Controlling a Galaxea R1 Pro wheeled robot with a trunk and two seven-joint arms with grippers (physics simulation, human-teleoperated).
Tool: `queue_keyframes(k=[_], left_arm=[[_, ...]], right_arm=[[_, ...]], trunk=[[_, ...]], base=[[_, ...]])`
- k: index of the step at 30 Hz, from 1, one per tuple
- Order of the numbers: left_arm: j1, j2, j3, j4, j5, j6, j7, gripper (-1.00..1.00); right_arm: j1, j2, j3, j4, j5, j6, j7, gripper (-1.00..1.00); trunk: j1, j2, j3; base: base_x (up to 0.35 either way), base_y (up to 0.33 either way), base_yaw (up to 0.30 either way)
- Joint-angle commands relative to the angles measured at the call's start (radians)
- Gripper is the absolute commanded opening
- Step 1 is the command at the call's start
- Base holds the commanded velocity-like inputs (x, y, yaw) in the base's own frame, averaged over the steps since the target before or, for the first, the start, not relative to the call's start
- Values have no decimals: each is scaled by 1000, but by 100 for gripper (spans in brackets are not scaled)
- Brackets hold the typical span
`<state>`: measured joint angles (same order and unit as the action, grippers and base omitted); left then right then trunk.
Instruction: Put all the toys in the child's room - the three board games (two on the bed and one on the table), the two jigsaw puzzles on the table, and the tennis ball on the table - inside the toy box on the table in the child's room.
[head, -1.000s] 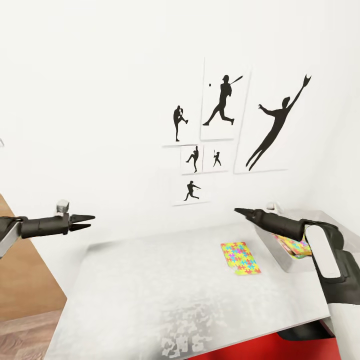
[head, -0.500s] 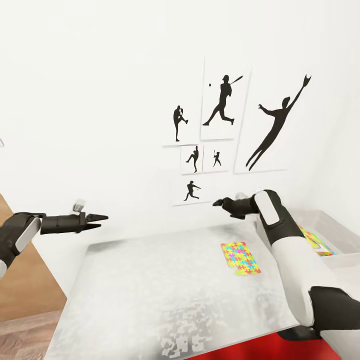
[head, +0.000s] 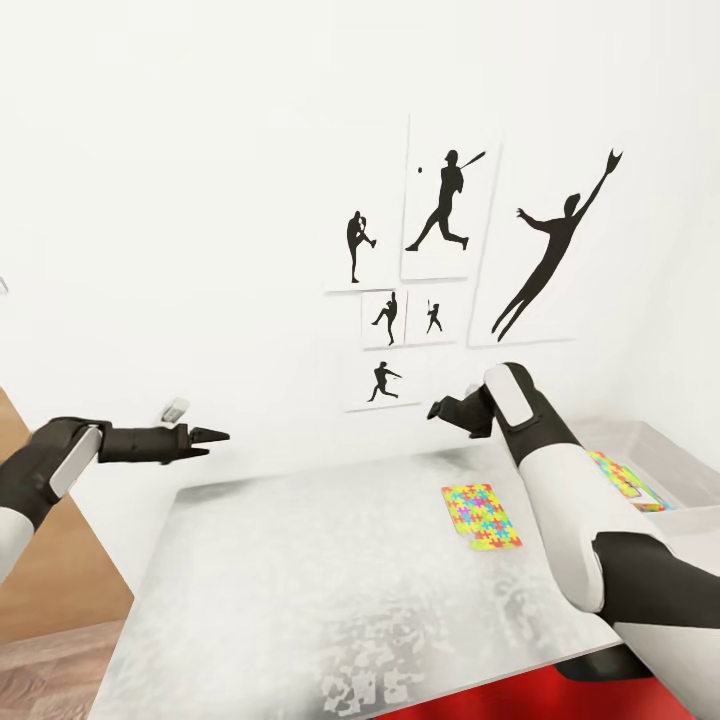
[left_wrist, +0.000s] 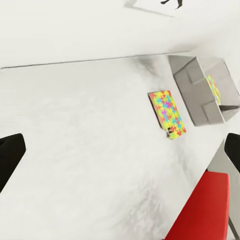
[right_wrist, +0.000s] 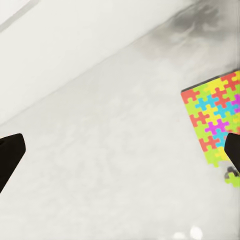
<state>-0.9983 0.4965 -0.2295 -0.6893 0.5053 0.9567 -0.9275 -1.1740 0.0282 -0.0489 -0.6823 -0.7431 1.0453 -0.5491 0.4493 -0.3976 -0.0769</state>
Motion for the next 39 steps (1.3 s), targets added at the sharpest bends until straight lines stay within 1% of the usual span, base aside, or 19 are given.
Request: queue_keyframes(k=[1,2,4,9,20,23,24,26,31,39], left_arm=[[-1,-3,-4,-4,3,5,17,100],[-2,-9,-4,-10,4,8,52,100],[-2,-13,-4,-14,5,10,83,100],[-2,-19,-4,-21,8,13,128,100],[-3,-22,-3,-37,9,14,151,100],[-4,-32,-1,-53,8,15,157,100],[-5,-40,0,-58,8,15,163,100],[-6,-48,1,-61,7,15,170,100],[-6,-62,2,-65,7,16,196,100],[-6,-64,2,-67,8,21,209,100]], right_arm=[[-2,2,-4,0,-9,2,-15,100],[-3,3,-3,0,-8,2,-20,100],[-2,4,-2,0,-8,2,-24,100],[0,4,-2,0,-7,2,-30,100],[0,-8,-3,2,-8,2,-27,100],[0,-11,-5,3,-7,2,-26,100],[0,-12,-6,4,-7,2,-26,100],[-1,-12,-7,4,-6,2,-26,100],[-4,-13,-8,5,-6,2,-26,100],[-5,-12,-9,10,-7,2,-26,100]], trunk=[[1,-2,-2],[1,-2,-2],[1,-2,-2],[1,-2,-2],[1,-2,-2],[1,-2,-2],[1,-2,-2],[1,-2,-2],[1,-2,-2],[1,-2,-2]], base=[[0,0,0],[0,0,0],[0,0,0],[0,0,0],[0,0,0],[0,0,0],[0,0,0],[0,0,0],[0,0,0],[0,0,0]])
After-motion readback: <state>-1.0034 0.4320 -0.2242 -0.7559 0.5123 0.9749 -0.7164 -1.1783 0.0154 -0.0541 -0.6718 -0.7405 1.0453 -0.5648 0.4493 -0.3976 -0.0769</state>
